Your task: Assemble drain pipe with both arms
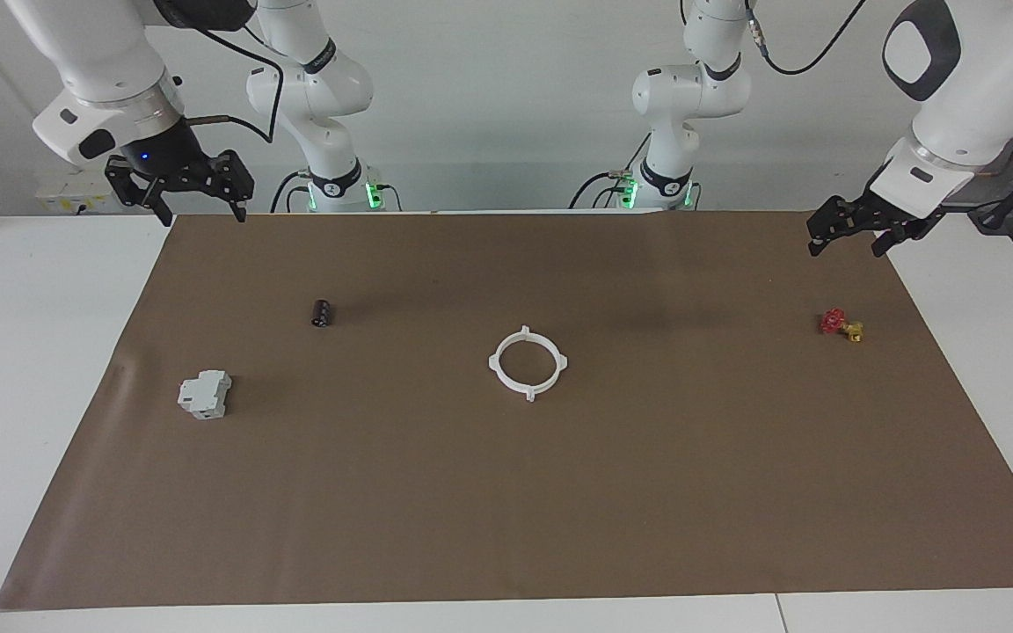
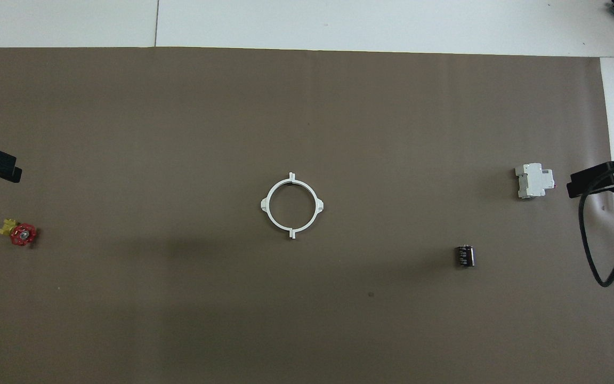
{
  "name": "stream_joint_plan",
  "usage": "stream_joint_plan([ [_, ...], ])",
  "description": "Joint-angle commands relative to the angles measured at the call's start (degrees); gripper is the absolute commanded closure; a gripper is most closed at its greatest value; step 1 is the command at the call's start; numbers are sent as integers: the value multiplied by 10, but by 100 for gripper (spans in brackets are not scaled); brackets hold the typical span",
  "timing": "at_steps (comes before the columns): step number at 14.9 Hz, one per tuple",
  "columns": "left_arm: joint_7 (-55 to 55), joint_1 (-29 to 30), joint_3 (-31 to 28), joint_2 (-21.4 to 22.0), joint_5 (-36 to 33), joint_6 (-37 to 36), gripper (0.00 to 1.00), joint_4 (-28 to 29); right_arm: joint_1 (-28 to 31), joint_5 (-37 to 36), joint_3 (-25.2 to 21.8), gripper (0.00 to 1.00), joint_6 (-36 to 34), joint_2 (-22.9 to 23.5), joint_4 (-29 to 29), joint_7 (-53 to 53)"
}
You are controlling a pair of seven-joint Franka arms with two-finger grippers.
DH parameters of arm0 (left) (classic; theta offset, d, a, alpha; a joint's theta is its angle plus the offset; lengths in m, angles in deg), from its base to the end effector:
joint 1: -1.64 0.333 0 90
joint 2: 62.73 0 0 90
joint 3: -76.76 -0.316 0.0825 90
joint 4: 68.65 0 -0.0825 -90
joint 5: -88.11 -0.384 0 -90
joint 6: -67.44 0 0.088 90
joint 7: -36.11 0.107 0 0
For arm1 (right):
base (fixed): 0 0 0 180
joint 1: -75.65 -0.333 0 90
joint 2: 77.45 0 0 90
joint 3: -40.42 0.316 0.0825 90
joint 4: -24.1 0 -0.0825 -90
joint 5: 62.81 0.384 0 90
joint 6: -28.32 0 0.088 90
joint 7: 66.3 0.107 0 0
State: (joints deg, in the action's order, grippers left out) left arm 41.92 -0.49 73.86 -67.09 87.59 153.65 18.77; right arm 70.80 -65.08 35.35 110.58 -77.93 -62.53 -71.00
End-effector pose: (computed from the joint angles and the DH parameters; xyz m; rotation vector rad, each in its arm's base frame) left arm 0.5698 0.0076 0.5974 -3.1275 0.1373 0.1530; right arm 0.5380 -0.0070 0.6451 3.1019 0.1152 -0.1079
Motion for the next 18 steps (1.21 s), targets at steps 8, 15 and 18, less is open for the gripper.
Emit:
stream_joint_plan([
  [8,-83,-9,25,22,4,41,0,29,7,14,1,0,6,-8,-9,-14],
  [15,-84,-9,25,22,4,45,0,32,7,14,1,0,6,-8,-9,-14],
  [18,-84,-8,20,15,6,37,0,14,7,14,1,0,6,-8,-9,-14],
])
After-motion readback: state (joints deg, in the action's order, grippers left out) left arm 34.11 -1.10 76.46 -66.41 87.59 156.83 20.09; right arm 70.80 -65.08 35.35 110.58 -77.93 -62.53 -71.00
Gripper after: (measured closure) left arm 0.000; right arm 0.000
